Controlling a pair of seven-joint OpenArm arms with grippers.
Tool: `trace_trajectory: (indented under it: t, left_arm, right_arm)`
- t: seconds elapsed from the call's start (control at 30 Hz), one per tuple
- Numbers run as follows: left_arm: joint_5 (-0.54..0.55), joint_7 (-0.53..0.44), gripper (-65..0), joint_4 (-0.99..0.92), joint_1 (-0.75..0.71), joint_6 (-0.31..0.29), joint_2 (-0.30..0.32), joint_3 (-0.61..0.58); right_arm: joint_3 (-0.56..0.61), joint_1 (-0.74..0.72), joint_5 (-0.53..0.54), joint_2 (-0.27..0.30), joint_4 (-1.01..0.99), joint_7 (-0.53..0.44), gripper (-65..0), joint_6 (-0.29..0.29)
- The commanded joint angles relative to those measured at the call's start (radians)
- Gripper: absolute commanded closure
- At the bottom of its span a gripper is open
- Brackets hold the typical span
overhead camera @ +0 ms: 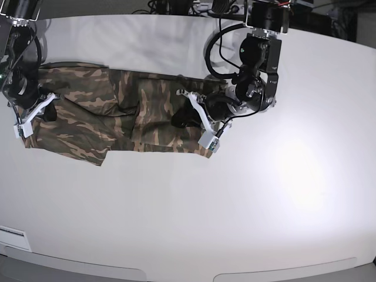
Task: Fold the T-shirt properly
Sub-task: 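Lift the strip end with the left gripper and fold it toward the right gripper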
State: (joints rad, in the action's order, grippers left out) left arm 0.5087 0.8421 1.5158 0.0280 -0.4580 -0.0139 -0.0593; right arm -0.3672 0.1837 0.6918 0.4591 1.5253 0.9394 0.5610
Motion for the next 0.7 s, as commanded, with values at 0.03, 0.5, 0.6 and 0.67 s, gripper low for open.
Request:
trace_trajectory:
  t: [0.03,0.5,0.6,0.67]
  left_arm:
    - [-0.059,0.000,0.0,0.013,0.016,0.052,-0.002,0.001]
    - [-0.116,0.055,0.0,0.014,0.019,0.117,0.066,0.002]
    - [-0.116,0.056,0.0,0.014,0.019,0.119,0.090,0.002]
    - [-0.112,0.056,0.0,0.014,0.019,0.119,0.103,0.002]
  right_arm:
    - [0.006,-0.018,0.024,0.013,-0.002,0.099,-0.7,0.008]
    - [-0.194,-0.166,0.203,0.149,0.002,0.180,-35.6,0.024]
    - [-0.260,-0.151,0.166,0.158,-0.004,0.183,-37.6,-0.030]
    - [-0.285,-0.124,0.168,0.156,-0.010,0.183,-37.6,-0.050]
